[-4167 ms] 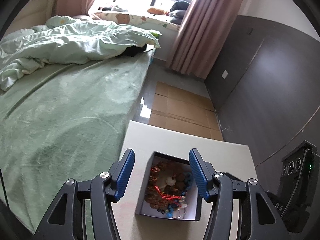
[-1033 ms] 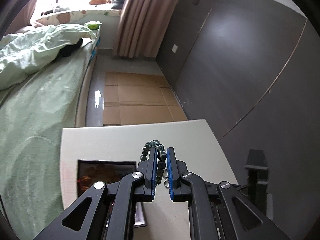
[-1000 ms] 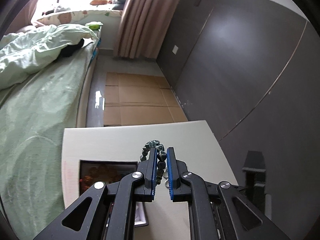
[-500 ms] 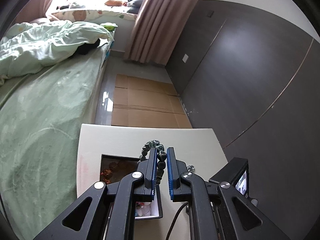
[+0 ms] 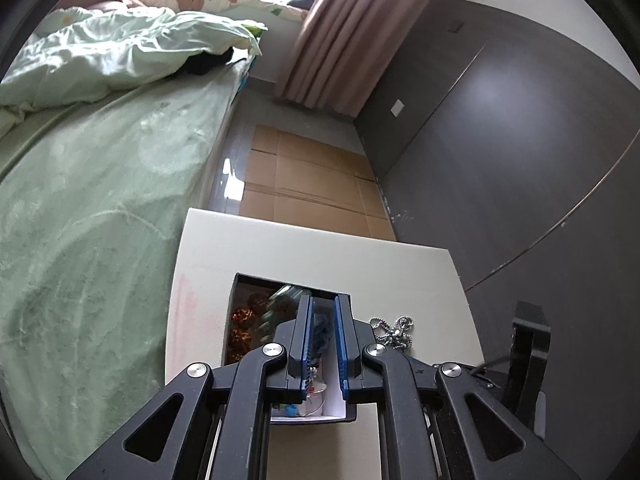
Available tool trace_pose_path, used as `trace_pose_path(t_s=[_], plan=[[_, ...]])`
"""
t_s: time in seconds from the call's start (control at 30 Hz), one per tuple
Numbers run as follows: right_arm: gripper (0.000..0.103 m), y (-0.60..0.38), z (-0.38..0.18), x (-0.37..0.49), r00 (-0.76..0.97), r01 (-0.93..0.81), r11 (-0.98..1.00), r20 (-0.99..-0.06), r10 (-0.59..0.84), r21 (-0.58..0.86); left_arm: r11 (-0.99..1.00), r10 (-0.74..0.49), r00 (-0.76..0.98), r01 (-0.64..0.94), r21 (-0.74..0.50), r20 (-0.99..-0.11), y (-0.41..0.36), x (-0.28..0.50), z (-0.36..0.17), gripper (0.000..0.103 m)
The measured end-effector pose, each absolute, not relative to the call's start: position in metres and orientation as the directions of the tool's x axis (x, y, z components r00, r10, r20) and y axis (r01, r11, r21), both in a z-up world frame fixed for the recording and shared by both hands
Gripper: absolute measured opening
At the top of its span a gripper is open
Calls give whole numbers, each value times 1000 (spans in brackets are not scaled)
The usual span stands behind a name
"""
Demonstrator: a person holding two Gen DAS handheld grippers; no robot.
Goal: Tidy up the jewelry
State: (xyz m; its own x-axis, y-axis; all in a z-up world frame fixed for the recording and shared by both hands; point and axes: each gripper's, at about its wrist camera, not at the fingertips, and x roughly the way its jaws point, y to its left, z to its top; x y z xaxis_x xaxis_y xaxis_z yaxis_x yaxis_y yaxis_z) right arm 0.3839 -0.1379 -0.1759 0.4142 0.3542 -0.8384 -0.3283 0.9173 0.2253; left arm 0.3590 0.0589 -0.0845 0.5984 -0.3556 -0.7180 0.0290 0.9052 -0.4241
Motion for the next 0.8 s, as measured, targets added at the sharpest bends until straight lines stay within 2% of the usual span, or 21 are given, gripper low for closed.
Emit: trace_pose_path(t_s=[0.03,0.07,0.1,0.13,0.17,0.2,0.23,0.4,0.6,0.67,0.77,0.8], plan=[[1,-140,-177,386,405,-312,917,-839,364,248,906,-354,594,26,-423,-722,60,359,-86,14],[1,-143,-178,389,398,-295,918,-839,371,266,906,-353,591,23,-422,-726,61,359,-87,23],[4,-144,-179,391,388,-287,918,-843,372,273,907,-351,590,21,-421,-727,62,359,-88,38],[9,-145,-182,393,374,-277,920,-851,369,278,907,-348,596,18,-421,-724,63,358,-87,47],[26,-144,-184,395,366,-277,920,-854,369,278,907,-345,603,17,-421,-719,64,357,-87,59],[43,-142,-186,397,363,-281,920,-857,366,273,907,-340,618,16,-421,-709,66,356,-84,61],[46,-139,-186,396,364,-291,921,-860,358,260,906,-338,628,15,-423,-701,67,354,-81,61],[46,-127,-193,396,359,-334,918,-872,333,213,897,-329,647,-15,-443,-688,77,351,-78,61],[38,-117,-197,403,387,-343,930,-881,271,135,891,-312,665,-43,-452,-679,91,345,-78,61],[33,-115,-197,405,403,-342,933,-880,251,110,889,-303,672,-57,-455,-675,97,342,-78,61],[16,-112,-197,404,422,-345,937,-883,205,52,886,-291,676,-78,-458,-677,104,340,-79,61],[14,-112,-197,403,424,-351,935,-884,197,40,885,-288,676,-83,-458,-679,106,340,-80,61]])
